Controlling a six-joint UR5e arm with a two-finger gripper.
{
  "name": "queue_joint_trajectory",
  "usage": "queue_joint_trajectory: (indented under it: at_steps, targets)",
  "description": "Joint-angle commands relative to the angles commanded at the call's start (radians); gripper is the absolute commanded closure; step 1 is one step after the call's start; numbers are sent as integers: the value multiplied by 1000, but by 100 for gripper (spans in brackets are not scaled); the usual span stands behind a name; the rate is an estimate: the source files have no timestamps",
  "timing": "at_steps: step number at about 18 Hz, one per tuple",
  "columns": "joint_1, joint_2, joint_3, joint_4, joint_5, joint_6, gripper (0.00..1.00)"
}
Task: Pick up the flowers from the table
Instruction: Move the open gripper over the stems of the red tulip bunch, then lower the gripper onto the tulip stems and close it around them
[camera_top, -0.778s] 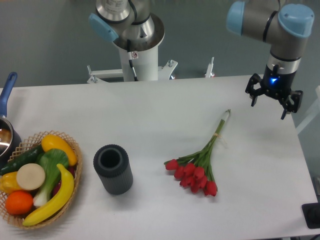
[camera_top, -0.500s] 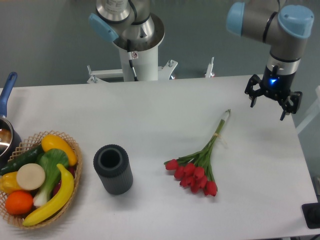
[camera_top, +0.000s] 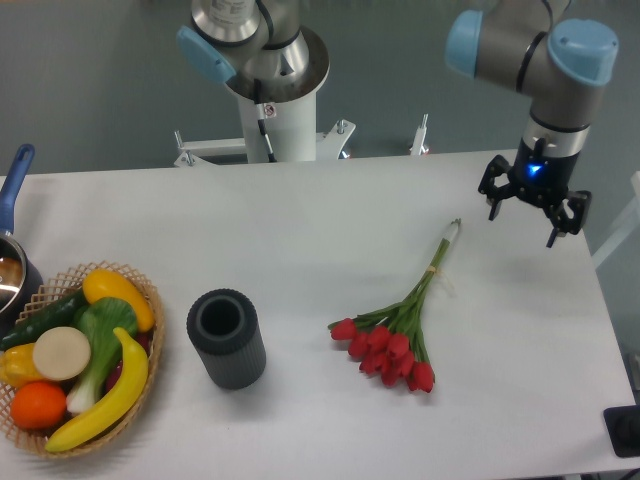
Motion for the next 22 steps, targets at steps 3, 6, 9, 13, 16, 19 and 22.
queue_joint_trajectory:
  at_steps: [3,6,9,13,16,19,22]
  targets:
    - [-34,-31,-17,2,0,-36,0]
    - [-74,-58,-40,3,3,-83,0]
    - [-101,-75,-60,3,5,-108,0]
    - [-126,-83,-74,-17,5,-105,0]
    - [-134,-104,-75,-26,6,-97,0]
    - [-144,-121,-80,-25,6,-97,0]
    - [-149,-133,-72,-25,5,-97,0]
